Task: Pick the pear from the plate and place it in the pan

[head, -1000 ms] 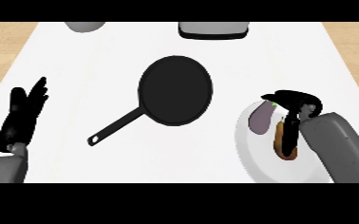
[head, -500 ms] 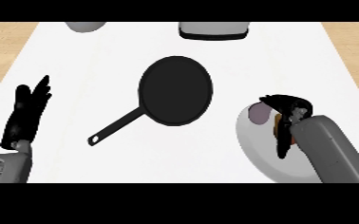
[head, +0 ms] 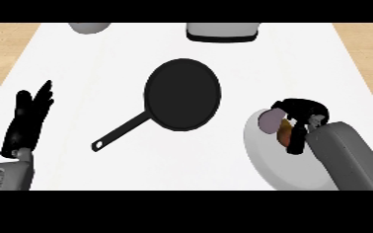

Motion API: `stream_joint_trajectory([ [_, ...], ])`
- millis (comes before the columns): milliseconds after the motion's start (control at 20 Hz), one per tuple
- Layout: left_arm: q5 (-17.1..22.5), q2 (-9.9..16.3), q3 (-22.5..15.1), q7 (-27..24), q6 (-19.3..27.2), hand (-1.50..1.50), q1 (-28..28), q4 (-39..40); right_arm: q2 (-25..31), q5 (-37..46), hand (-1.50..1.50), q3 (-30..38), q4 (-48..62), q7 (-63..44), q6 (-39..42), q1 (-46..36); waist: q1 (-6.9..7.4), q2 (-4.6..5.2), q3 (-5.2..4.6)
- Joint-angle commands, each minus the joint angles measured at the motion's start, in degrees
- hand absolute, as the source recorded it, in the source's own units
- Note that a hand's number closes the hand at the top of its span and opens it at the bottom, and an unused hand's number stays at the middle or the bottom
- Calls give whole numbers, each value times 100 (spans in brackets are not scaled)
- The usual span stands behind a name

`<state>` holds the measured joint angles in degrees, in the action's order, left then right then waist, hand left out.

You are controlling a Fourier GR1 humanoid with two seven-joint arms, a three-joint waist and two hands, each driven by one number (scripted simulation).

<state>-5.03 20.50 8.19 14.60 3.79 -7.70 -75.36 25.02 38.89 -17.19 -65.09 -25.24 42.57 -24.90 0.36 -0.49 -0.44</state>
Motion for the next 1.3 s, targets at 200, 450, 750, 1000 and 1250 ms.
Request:
stream_joint_trajectory([
  [200, 49, 81, 253, -147, -187, 0, -2, 258, 35, 414, 150, 138, -839, -59, -632, 934, -146, 31, 39],
  [450, 47, 76, 340, 9, -23, 0, 429, -4, -1109, 1203, 150, 19, -2077, -1791, -2507, 1686, -545, -152, 21],
  [750, 81, 132, 363, -47, -101, 0, 278, -83, -1576, 2469, 150, -998, -3796, -2736, -3886, 3384, -351, -30, 35],
  [1000, -55, 64, 218, -49, -65, 0, 181, -17, -1357, 3963, 150, -1729, -5017, -2864, -4622, 3012, -312, -40, 32],
  [1250, -123, -96, 153, -101, -3, 0, 62, 85, -1735, 5031, 150, -2663, -5608, -3295, -4646, 3232, -114, 31, 40],
])
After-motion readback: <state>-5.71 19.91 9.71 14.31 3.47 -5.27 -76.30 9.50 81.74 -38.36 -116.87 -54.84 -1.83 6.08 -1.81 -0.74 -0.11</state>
